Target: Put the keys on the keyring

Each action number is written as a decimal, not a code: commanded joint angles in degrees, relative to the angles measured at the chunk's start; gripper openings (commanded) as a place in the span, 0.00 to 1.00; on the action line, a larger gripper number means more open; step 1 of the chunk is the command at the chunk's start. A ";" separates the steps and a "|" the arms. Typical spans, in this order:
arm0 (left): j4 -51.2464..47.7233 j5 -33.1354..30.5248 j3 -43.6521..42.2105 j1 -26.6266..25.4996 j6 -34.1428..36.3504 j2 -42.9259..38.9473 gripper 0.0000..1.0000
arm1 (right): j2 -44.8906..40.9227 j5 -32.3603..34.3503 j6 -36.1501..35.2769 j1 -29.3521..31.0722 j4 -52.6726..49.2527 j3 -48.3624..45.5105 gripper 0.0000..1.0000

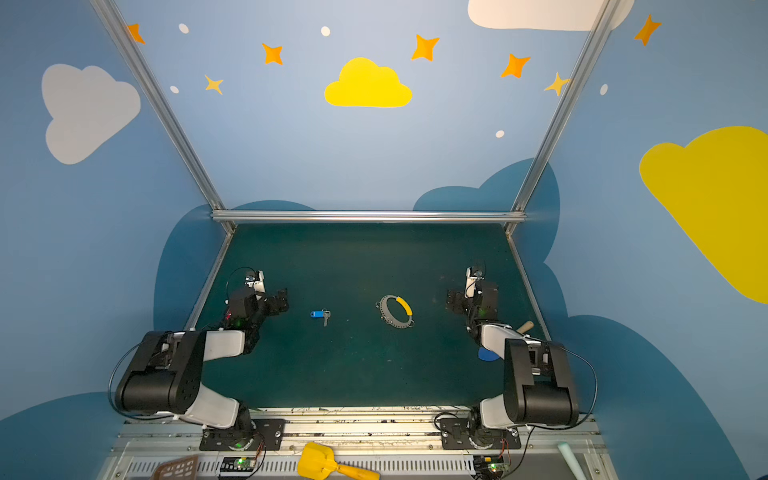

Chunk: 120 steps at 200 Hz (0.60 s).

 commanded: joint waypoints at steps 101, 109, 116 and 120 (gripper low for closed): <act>-0.07 0.19 0.23 0.22 -0.14 -0.38 1.00 | 0.41 -0.31 0.58 -0.07 -0.56 0.93 0.96; -0.05 0.20 0.18 0.20 -0.08 -0.45 1.00 | 0.32 -0.31 0.61 -0.17 -0.58 0.87 0.96; 0.11 0.19 0.08 0.24 -0.06 -0.53 1.00 | 0.23 -0.23 0.60 -0.09 -0.45 0.70 0.96; 0.18 0.19 -0.02 0.20 -0.06 -0.63 1.00 | 0.15 -0.31 0.56 -0.07 -0.30 0.70 0.96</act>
